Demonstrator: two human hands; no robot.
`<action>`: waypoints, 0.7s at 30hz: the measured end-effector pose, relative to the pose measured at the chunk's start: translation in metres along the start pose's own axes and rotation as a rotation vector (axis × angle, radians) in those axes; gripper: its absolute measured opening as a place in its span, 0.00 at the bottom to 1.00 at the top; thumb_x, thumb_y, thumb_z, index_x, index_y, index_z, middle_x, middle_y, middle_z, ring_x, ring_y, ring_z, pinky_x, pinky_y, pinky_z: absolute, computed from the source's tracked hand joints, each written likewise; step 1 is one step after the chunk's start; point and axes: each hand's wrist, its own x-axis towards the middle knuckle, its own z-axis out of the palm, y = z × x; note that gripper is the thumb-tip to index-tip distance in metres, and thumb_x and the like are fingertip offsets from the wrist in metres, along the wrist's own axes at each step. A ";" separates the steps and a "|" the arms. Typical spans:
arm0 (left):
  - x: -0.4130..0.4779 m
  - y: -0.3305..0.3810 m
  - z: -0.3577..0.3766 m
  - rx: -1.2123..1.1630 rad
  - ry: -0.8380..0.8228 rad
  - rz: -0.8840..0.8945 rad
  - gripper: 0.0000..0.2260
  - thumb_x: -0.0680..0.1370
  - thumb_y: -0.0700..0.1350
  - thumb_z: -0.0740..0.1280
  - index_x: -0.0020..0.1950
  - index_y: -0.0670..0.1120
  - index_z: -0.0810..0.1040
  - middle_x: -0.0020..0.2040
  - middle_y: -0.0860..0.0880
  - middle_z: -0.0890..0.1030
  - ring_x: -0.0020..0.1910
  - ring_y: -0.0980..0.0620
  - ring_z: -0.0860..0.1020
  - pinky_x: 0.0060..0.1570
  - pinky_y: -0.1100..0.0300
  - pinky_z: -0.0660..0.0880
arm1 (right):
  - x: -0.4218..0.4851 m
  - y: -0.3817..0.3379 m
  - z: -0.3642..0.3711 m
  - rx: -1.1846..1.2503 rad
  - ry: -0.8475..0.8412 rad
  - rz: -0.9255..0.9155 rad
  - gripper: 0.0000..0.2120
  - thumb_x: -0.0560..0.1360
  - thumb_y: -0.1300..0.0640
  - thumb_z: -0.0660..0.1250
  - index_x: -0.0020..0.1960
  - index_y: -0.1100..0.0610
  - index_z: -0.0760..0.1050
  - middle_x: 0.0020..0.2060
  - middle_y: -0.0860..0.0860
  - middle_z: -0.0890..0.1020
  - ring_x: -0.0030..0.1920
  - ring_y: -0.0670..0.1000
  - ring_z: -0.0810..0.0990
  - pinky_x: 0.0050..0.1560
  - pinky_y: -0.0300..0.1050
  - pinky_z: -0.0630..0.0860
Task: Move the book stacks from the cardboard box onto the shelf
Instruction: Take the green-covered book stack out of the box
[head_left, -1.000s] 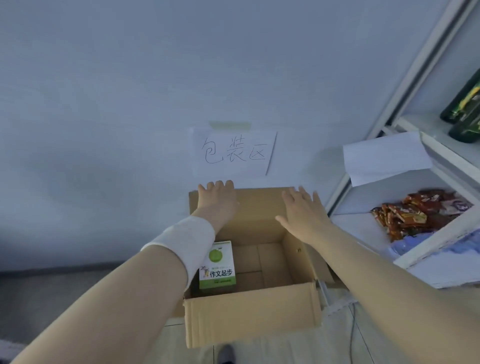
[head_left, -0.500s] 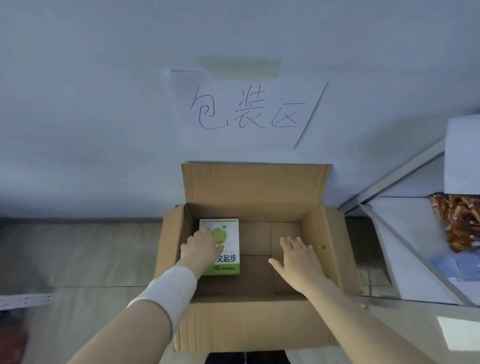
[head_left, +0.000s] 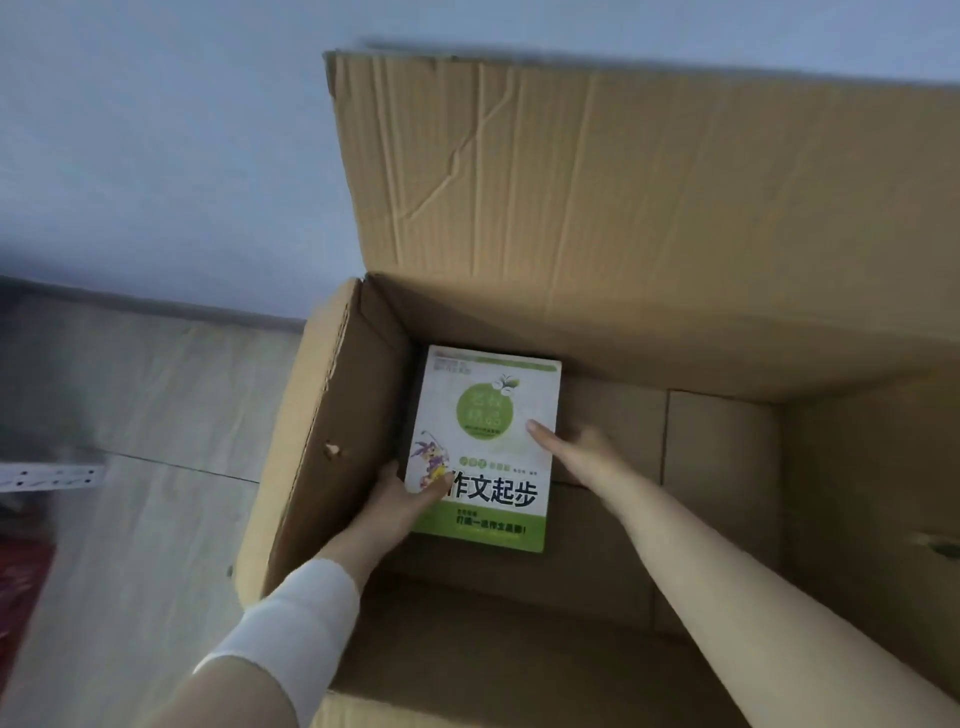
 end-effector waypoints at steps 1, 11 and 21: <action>0.006 -0.004 0.004 -0.036 -0.013 -0.011 0.31 0.75 0.50 0.69 0.72 0.42 0.62 0.66 0.45 0.74 0.67 0.45 0.72 0.62 0.56 0.68 | 0.010 -0.002 0.003 0.059 -0.011 0.001 0.27 0.73 0.45 0.67 0.66 0.60 0.71 0.63 0.54 0.77 0.56 0.51 0.76 0.52 0.41 0.68; 0.026 -0.016 0.002 -0.242 -0.102 -0.054 0.20 0.74 0.45 0.70 0.65 0.42 0.74 0.58 0.45 0.81 0.50 0.50 0.79 0.44 0.62 0.73 | 0.052 0.006 0.011 0.346 -0.001 0.144 0.18 0.67 0.53 0.75 0.49 0.63 0.74 0.49 0.56 0.81 0.46 0.52 0.78 0.51 0.45 0.72; 0.032 -0.016 0.000 -0.214 -0.276 -0.154 0.14 0.71 0.45 0.73 0.56 0.44 0.80 0.51 0.46 0.84 0.50 0.50 0.81 0.48 0.59 0.75 | 0.061 0.010 -0.003 0.351 -0.066 0.135 0.11 0.66 0.55 0.75 0.39 0.59 0.75 0.36 0.51 0.81 0.42 0.50 0.79 0.46 0.43 0.74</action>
